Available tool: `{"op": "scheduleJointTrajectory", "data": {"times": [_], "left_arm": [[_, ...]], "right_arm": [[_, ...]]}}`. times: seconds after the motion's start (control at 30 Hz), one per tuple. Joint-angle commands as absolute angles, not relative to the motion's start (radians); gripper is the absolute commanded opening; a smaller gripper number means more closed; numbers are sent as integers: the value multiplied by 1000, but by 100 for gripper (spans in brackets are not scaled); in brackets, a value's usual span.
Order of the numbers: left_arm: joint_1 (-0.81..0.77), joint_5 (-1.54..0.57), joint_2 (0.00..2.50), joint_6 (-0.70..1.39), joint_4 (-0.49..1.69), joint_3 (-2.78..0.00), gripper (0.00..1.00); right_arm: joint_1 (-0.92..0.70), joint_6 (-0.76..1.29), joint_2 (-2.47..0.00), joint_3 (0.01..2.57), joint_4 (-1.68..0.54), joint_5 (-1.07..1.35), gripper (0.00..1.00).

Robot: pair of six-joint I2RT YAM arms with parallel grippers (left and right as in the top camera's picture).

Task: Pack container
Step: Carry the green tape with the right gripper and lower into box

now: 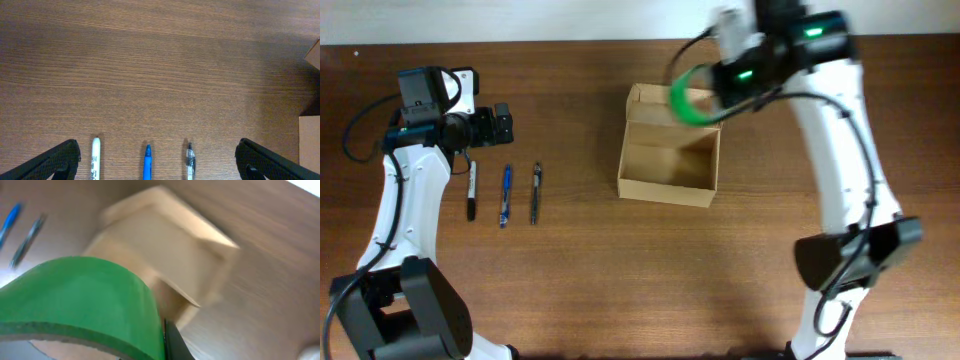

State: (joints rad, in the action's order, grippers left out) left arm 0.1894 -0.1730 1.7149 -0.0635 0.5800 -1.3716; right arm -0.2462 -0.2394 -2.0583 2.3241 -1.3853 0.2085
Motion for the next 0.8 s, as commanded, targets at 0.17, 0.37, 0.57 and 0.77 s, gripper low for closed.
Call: {"op": "scheduleJointTrajectory", "data": {"times": [0.17, 0.37, 0.57, 0.77], "left_arm": [[192, -187, 1717, -76, 580, -1390, 99], [192, -187, 1717, -76, 580, -1391, 99], [192, -187, 1717, -76, 580, -1390, 99], [192, -187, 1717, -76, 580, -1390, 99]], "right_arm": [[-430, -441, -2120, 2229, -1341, 66, 4], [-445, -440, -2171, 2167, -1255, 67, 4], [-445, -433, -2247, 2145, -1235, 75, 4], [-445, -426, -2338, 2145, -1198, 73, 4]]}}
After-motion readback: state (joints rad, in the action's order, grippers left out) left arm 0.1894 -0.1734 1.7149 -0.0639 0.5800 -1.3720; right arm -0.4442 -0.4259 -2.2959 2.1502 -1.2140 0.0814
